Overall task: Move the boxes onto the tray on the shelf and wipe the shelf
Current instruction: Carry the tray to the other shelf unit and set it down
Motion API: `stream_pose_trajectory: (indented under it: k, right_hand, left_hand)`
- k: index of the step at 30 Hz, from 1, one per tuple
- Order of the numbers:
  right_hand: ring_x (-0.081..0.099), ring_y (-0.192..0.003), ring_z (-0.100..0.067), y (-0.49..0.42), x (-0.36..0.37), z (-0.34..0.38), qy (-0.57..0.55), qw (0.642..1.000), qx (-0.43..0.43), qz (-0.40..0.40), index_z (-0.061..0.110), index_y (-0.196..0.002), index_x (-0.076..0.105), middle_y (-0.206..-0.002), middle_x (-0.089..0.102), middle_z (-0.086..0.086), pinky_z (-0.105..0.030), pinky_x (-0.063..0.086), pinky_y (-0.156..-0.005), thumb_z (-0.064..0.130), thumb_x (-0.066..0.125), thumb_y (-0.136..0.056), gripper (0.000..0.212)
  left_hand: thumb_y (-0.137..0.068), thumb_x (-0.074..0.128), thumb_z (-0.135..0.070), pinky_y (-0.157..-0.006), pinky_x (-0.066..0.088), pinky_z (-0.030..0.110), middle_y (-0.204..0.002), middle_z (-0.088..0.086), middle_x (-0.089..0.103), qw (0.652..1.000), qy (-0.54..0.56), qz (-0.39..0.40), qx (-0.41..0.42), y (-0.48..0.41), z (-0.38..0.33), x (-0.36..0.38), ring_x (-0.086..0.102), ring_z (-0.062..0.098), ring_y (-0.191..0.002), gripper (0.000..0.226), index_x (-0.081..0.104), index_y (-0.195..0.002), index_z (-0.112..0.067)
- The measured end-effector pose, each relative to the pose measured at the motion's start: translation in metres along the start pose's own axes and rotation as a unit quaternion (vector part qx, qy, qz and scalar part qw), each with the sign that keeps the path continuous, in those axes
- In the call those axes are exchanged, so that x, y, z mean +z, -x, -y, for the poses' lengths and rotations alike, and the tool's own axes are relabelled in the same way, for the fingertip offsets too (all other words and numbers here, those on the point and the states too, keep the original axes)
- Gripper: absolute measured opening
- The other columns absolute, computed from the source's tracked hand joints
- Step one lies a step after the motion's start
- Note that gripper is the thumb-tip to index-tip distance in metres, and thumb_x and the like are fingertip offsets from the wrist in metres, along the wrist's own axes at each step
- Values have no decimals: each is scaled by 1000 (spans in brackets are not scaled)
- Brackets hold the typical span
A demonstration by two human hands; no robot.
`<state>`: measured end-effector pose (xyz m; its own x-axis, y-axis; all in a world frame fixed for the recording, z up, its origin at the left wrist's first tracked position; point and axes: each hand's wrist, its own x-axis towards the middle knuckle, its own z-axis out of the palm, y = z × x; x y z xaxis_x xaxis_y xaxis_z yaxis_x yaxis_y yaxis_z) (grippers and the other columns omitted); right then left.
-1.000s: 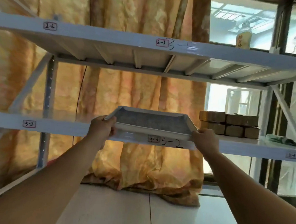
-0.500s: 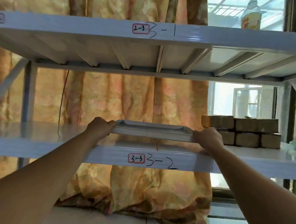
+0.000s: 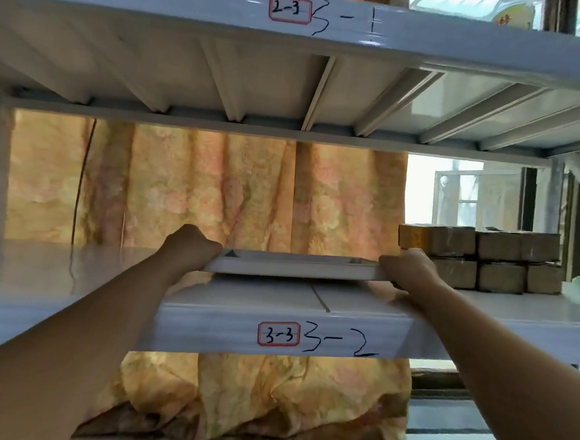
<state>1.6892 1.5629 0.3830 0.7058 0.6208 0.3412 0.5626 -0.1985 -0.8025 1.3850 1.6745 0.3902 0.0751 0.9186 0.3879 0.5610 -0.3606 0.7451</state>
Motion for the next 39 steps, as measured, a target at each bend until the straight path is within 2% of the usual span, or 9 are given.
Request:
stream_pose_trajectory:
  k: [6,11,16,19,22,24,26,32,39]
  right_hand:
    - [52,-56,-19,-2,-3,4,7,1000,10,16,-2,-106,55,-60,53,-5,-25,36,-53,18,58,-83,31]
    - [49,-55,-17,-5,-7,7,51,998,1,27,4,-77,51,-60,53,-5,-24,34,-50,17,55,-85,16]
    - [49,-57,-15,-12,-9,-3,82,993,-15,89,7,-84,55,-71,50,-4,-22,40,-45,18,61,-84,12]
    - [53,-72,-22,-16,-9,-8,132,984,-37,115,-1,-108,63,-87,57,-11,-26,45,-63,22,60,-85,33]
    - [51,-62,-16,-13,-11,-5,146,979,-50,133,-4,-118,58,-106,61,-19,-17,42,-49,22,56,-89,38]
    - [60,-83,-21,-15,-13,-6,162,977,-45,132,0,-125,54,-121,59,-17,-20,51,-67,29,52,-92,44]
    - [58,-92,-25,-15,-14,-3,201,965,-63,157,4,-115,59,-113,61,-13,-29,49,-80,30,49,-92,35]
    - [45,-50,-20,-17,-18,2,317,923,-98,195,4,-70,50,-60,50,-8,-24,37,-49,22,48,-90,27]
    - [58,-64,-20,-16,-24,6,315,924,-131,173,4,-86,59,-78,63,-8,-25,46,-60,23,50,-89,21]
  left_hand:
    - [-80,57,-12,-51,23,27,-57,7,35,1000,-16,6,-2,6,1,0,33,20,-51,31,38,-57,-7]
    - [-79,58,-10,-56,27,29,-53,8,36,1000,-28,11,-10,10,-2,1,34,21,-50,33,38,-54,-7]
    - [-79,60,-11,-57,30,30,-51,8,37,999,-42,22,-17,10,-2,3,37,21,-51,35,39,-51,-7]
    - [-81,61,-22,-55,29,27,-52,9,40,995,-101,19,-10,14,-4,4,38,20,-51,40,40,-51,-7]
    - [-86,58,-28,-48,26,26,-54,8,42,985,-172,2,0,21,-9,8,39,19,-51,42,40,-54,-7]
    - [-87,56,-28,-47,25,27,-54,8,41,981,-196,3,-3,25,-14,12,38,19,-51,42,38,-55,-8]
    - [-87,54,-30,-48,28,27,-56,9,47,976,-217,3,-1,25,-15,10,42,21,-52,40,42,-56,-7]
    - [-86,47,-20,-54,34,24,-65,9,55,956,-295,7,6,28,-18,16,49,22,-56,26,53,-65,-6]
    - [-89,44,-21,-75,39,34,-77,3,42,905,-414,-29,97,43,-50,41,43,25,-93,28,43,-62,-13]
